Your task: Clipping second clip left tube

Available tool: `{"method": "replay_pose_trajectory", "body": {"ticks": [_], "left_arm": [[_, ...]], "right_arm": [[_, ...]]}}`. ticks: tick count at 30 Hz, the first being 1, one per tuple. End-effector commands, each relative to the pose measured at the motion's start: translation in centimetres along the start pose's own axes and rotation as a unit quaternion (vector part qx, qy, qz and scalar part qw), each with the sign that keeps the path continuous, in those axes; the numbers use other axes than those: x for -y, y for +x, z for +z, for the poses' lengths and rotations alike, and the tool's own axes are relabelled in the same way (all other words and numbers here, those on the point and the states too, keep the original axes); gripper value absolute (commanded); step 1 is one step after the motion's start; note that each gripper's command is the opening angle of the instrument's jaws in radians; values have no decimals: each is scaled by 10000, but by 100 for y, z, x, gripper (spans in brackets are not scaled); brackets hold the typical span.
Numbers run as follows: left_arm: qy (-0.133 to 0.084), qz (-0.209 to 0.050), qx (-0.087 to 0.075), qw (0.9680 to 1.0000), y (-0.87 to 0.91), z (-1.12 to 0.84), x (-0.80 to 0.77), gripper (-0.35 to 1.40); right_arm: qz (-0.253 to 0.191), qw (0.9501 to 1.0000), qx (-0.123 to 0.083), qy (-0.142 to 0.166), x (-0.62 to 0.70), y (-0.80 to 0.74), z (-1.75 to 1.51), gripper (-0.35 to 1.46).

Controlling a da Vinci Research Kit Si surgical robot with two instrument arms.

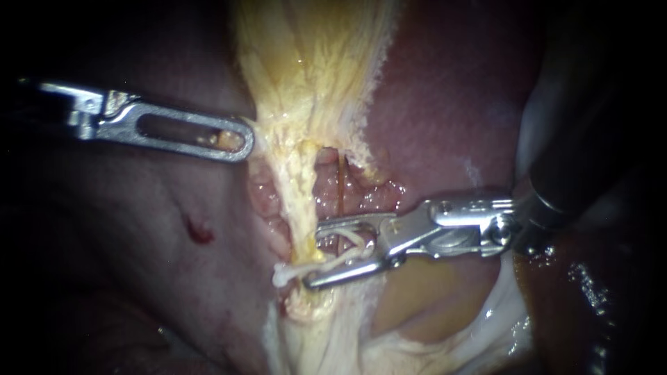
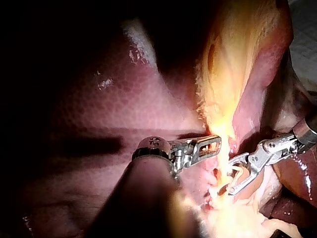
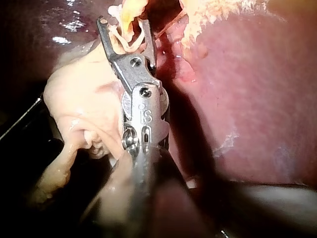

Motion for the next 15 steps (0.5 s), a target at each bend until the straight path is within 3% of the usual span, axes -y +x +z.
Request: {"method": "replay_pose_trajectory", "body": {"ticks": [1, 10, 15], "left_arm": [[5, 1, -1, 10000, 0, 0, 0, -35], [5, 4, -1, 10000, 0, 2, -2, -35], [4, 4, 0, 10000, -1, 2, -2, -35]], "right_arm": [[-7, 10000, -28, 27, 1, 0, 2, 44], [63, 9990, -344, 289, 7, 6, 22, 44], [68, 9985, -403, 366, 9, 12, 34, 44]]}}
